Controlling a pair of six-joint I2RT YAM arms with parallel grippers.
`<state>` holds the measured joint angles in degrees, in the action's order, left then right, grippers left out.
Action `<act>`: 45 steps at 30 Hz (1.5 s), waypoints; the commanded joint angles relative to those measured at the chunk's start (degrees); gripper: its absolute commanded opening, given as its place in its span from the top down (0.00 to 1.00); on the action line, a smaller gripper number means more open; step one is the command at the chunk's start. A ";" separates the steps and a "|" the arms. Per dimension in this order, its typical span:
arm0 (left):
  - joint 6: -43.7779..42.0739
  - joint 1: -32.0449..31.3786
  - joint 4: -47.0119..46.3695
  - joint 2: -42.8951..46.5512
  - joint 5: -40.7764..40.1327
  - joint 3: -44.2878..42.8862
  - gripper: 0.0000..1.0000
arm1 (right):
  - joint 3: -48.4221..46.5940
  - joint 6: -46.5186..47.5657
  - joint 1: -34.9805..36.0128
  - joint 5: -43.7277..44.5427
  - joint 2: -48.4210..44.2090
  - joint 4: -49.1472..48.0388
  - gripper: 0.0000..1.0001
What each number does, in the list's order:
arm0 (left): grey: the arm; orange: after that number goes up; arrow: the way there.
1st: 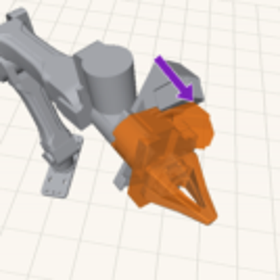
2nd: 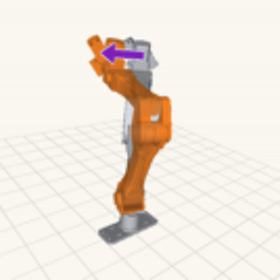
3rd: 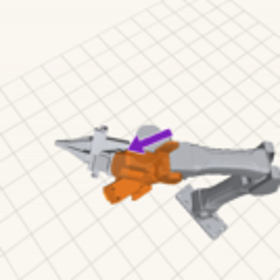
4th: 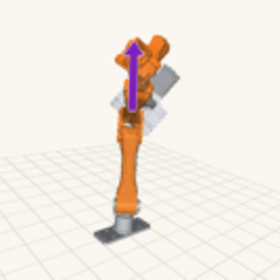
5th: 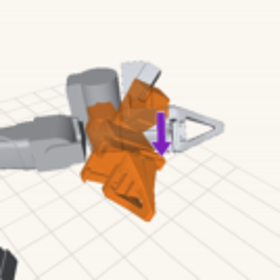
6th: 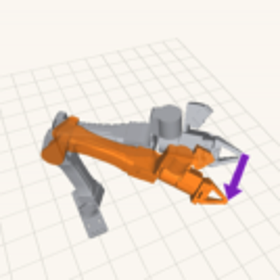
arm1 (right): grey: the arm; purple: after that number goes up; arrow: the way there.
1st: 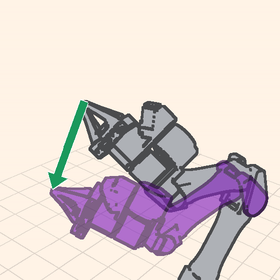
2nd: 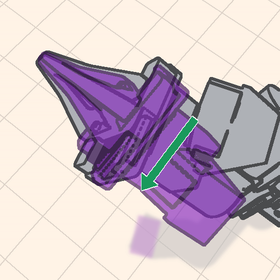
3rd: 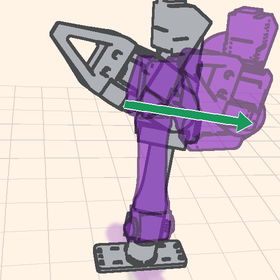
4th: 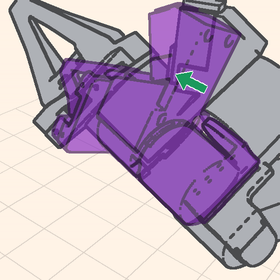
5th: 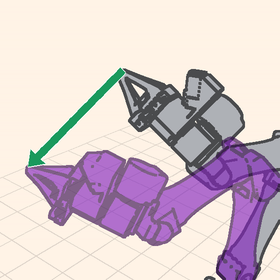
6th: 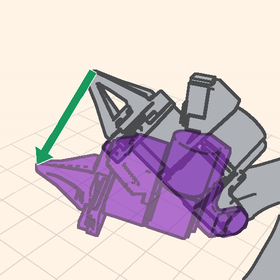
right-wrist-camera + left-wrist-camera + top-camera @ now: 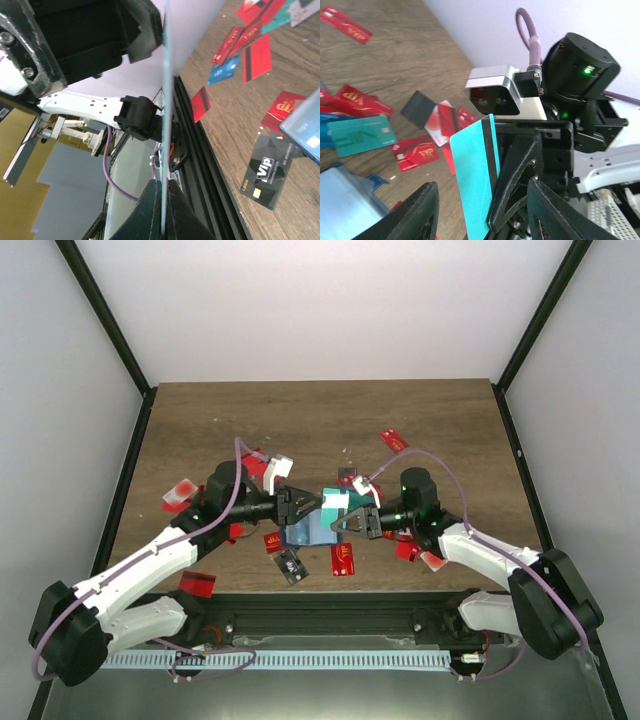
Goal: Put the credit cards into the card holder
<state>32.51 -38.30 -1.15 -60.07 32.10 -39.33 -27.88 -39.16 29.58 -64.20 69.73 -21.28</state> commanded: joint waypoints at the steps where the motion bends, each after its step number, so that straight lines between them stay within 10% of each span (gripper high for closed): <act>1: -0.08 0.69 -7.97 -1.30 8.84 0.79 0.51 | -3.07 1.97 -0.68 -5.98 -0.02 -4.38 0.99; 27: 6.73 -0.48 -18.26 -7.39 15.00 3.21 0.96 | -3.03 1.61 -0.69 -7.23 -1.68 -5.77 0.99; 36: 1.42 0.70 8.30 -4.09 -9.15 -0.52 0.96 | -7.60 12.11 -0.75 9.97 1.28 15.59 0.38; 45: 0.67 5.16 18.72 -5.35 -16.69 0.79 0.96 | -12.84 17.43 2.64 37.00 8.54 29.89 0.30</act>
<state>35.18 -34.06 12.43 -64.69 19.49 -38.76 -36.88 -25.50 29.74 -42.33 76.12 -0.03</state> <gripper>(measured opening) 0.041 0.697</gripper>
